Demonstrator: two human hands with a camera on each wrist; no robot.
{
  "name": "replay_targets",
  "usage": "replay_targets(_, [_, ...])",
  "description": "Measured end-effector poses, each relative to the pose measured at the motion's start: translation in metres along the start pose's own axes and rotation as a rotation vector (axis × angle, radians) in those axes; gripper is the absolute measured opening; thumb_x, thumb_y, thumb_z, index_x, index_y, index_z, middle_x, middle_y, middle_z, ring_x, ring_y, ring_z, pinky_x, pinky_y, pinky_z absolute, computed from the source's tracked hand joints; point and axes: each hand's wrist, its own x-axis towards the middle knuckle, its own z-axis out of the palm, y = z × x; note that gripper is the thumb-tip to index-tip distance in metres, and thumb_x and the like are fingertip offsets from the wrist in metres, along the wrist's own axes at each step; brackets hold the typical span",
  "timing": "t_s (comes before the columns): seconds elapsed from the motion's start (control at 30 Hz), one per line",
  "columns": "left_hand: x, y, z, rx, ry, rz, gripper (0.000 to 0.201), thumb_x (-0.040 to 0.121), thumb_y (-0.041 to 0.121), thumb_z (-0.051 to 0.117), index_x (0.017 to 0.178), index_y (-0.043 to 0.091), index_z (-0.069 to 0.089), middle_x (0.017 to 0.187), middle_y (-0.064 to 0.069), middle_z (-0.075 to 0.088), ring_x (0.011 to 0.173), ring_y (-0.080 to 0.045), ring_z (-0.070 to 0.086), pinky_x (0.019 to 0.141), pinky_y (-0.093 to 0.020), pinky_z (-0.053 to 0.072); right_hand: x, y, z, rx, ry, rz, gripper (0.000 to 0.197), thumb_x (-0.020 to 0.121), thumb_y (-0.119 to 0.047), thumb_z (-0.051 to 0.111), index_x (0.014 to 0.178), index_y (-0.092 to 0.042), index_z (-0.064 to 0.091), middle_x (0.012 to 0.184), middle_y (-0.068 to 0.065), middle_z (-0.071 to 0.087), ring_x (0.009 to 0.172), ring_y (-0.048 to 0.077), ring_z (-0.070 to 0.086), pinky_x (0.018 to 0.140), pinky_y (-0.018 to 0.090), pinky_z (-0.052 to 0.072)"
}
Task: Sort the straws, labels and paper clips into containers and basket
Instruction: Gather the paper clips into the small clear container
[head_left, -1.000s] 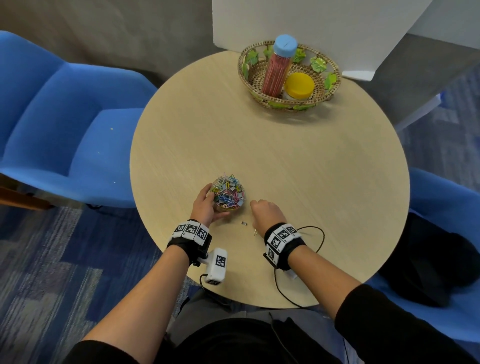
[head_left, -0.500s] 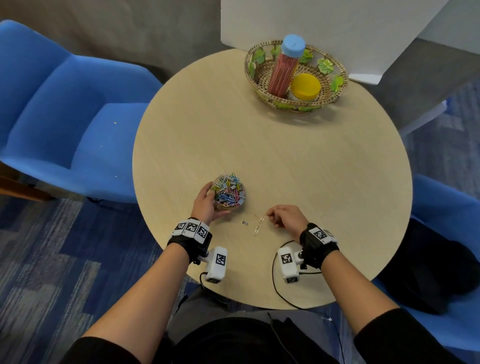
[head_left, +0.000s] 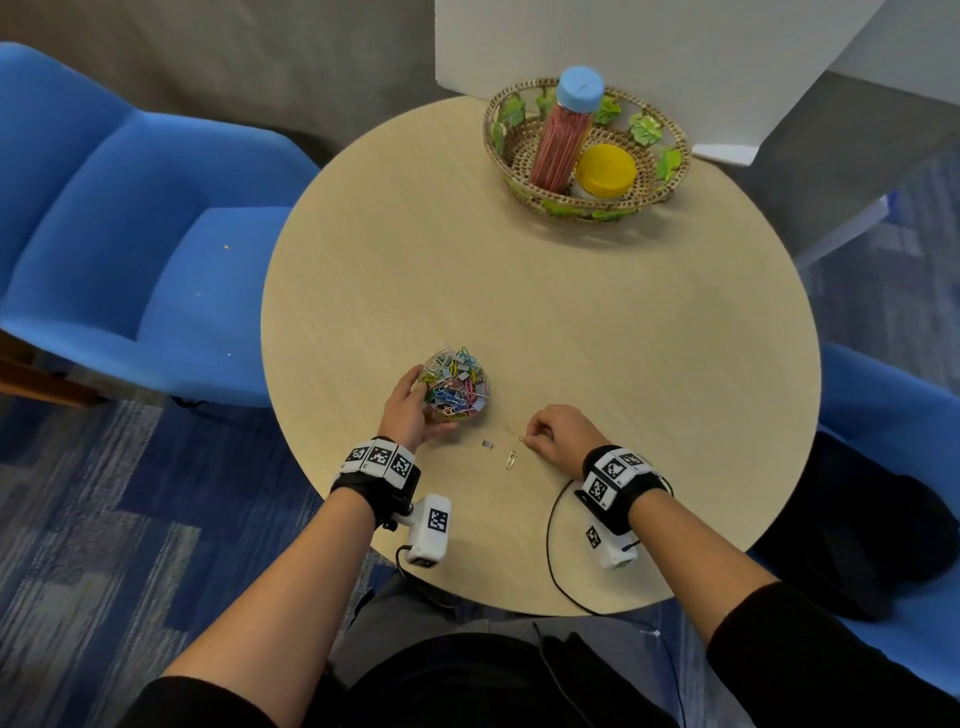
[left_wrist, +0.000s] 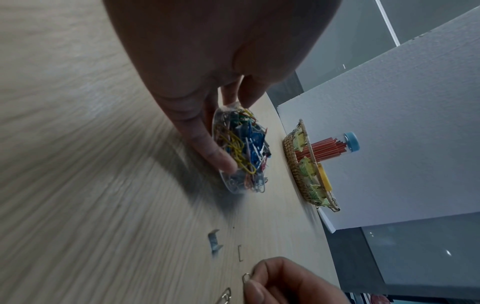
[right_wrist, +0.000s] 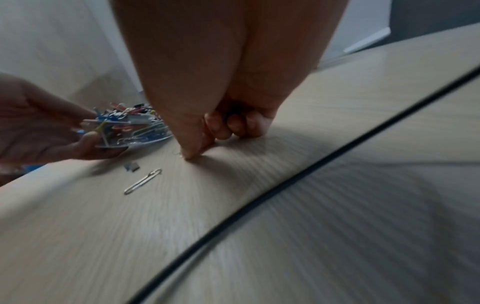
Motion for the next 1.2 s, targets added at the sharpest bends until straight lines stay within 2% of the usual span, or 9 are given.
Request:
replay_targets(0.13, [-0.001,0.000,0.000,0.001,-0.013,0.008,0.040,0.107,0.015,0.038,0.146,0.020,0.043,0.143,-0.015,0.052,0.118,-0.038,0.061,0.058,-0.035,0.062,-0.003,-0.002,0.001,0.164,0.025,0.062,0.010,0.095,-0.018,0.058,0.086,-0.017,0.056,0.085,-0.001,0.061,0.074,0.015,0.053,0.068,0.024,0.040])
replay_targets(0.27, [-0.002,0.000,-0.002,-0.003,-0.037,0.030,0.040,0.108,0.016,0.038,0.148,0.020,0.043,0.140,-0.014,0.054,0.111,-0.035,0.064,0.057,-0.032,0.062,-0.012,-0.018,-0.005,1.222,0.025,0.283,0.019,0.097,0.001,0.050,0.081,-0.010,0.052,0.078,0.010,0.067,0.060,0.013,0.057,0.057,0.021,0.048])
replay_targets(0.33, [-0.001,-0.002,-0.005,-0.005,-0.044,0.040,0.041,0.108,0.016,0.039,0.148,0.020,0.043,0.140,-0.014,0.055,0.111,-0.035,0.064,0.058,-0.032,0.062,-0.013,-0.026,-0.007,1.447,0.022,0.325,0.020,0.095,0.005,0.048,0.081,-0.009,0.050,0.073,0.011,0.062,0.056,0.012,0.052,0.051,0.018,0.046])
replay_targets(0.47, [0.002,-0.006,-0.015,-0.004,-0.030,0.046,0.041,0.107,0.015,0.040,0.148,0.020,0.044,0.142,-0.013,0.053,0.118,-0.037,0.061,0.059,-0.034,0.061,-0.010,-0.027,-0.004,1.448,-0.025,0.346,0.022,0.091,0.009,0.048,0.103,-0.004,0.062,0.071,0.008,0.061,0.057,0.012,0.052,0.053,0.018,0.048])
replay_targets(0.57, [0.005,-0.008,-0.019,0.005,-0.031,0.045,0.041,0.107,0.015,0.041,0.147,0.021,0.045,0.144,-0.013,0.052,0.119,-0.037,0.060,0.061,-0.037,0.062,-0.006,-0.024,-0.001,1.375,-0.021,0.348,0.021,0.094,0.005,0.047,0.094,-0.001,0.068,0.072,0.009,0.060,0.061,0.016,0.051,0.054,0.019,0.047])
replay_targets(0.73, [0.006,-0.009,-0.018,-0.009,-0.019,0.039,0.041,0.107,0.014,0.042,0.147,0.021,0.044,0.144,-0.014,0.052,0.119,-0.038,0.061,0.061,-0.039,0.063,-0.004,-0.034,0.013,0.648,0.035,0.162,0.013,0.079,-0.025,0.082,0.085,-0.017,0.073,0.054,-0.013,0.049,0.051,0.003,0.043,0.054,0.013,0.037])
replay_targets(0.97, [0.003,-0.005,-0.016,-0.023,-0.022,0.027,0.042,0.107,0.013,0.041,0.148,0.021,0.042,0.144,-0.013,0.052,0.111,-0.033,0.063,0.059,-0.036,0.062,0.003,-0.048,0.027,0.218,0.084,0.007,0.009,0.087,-0.023,0.072,0.090,-0.015,0.073,0.058,-0.019,0.045,0.054,-0.005,0.043,0.058,0.009,0.029])
replay_targets(1.1, [0.002,-0.004,-0.014,-0.023,-0.016,0.033,0.041,0.107,0.013,0.040,0.147,0.021,0.043,0.144,-0.013,0.051,0.115,-0.035,0.061,0.058,-0.036,0.062,-0.001,-0.040,0.027,0.376,0.144,0.048,0.005,0.090,-0.017,0.066,0.085,-0.019,0.066,0.064,-0.006,0.059,0.056,0.004,0.049,0.061,0.019,0.042])
replay_targets(1.2, [0.001,-0.003,-0.010,-0.017,-0.015,0.036,0.040,0.107,0.014,0.039,0.147,0.020,0.043,0.144,-0.013,0.051,0.117,-0.036,0.060,0.060,-0.038,0.063,-0.004,-0.034,0.018,1.009,0.184,0.293,0.019,0.096,-0.007,0.053,0.079,-0.013,0.057,0.069,0.005,0.061,0.058,0.015,0.050,0.056,0.023,0.043])
